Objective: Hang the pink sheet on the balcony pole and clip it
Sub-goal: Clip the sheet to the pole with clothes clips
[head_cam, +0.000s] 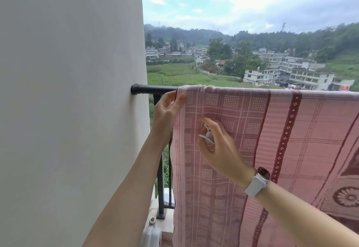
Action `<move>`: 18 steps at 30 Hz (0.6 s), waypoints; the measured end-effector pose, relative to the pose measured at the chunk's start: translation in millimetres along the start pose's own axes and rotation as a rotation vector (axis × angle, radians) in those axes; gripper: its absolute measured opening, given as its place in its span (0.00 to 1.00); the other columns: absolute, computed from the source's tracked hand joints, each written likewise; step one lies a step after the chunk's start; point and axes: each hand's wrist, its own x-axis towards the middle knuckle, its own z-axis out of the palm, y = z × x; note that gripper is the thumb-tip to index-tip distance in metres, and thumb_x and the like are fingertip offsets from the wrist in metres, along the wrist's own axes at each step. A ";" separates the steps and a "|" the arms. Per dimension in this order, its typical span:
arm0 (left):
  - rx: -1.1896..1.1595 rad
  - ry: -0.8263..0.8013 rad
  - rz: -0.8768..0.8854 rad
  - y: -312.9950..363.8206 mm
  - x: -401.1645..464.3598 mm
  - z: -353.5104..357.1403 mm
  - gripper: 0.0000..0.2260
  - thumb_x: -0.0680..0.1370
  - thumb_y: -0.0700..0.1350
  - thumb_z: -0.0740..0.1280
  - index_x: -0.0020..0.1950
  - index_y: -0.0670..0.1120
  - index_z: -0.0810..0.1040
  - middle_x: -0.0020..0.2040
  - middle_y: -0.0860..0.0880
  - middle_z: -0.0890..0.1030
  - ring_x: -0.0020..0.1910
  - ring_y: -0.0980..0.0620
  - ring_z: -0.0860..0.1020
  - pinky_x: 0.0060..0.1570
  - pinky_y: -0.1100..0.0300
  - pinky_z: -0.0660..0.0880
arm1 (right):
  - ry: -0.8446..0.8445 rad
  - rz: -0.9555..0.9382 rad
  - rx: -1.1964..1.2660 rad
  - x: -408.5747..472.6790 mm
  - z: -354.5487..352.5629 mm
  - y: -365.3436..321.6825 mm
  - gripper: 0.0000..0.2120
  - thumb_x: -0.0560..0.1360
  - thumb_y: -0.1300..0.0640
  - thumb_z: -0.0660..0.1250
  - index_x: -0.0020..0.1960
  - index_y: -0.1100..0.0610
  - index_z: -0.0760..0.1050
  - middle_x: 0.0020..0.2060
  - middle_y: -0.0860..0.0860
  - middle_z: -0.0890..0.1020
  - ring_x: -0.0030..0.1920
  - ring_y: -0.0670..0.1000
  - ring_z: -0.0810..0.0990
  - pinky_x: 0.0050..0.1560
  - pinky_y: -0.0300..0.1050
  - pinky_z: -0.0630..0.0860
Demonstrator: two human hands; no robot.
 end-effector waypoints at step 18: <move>0.002 0.128 0.142 1.0 13.2 -21.5 0.03 0.75 0.42 0.66 0.48 0.47 0.76 0.37 0.57 0.82 0.35 0.59 0.79 0.36 0.63 0.76 | 0.023 -0.011 0.026 13.8 2.4 -6.3 0.24 0.75 0.59 0.64 0.68 0.58 0.60 0.48 0.54 0.79 0.44 0.35 0.74 0.48 0.30 0.73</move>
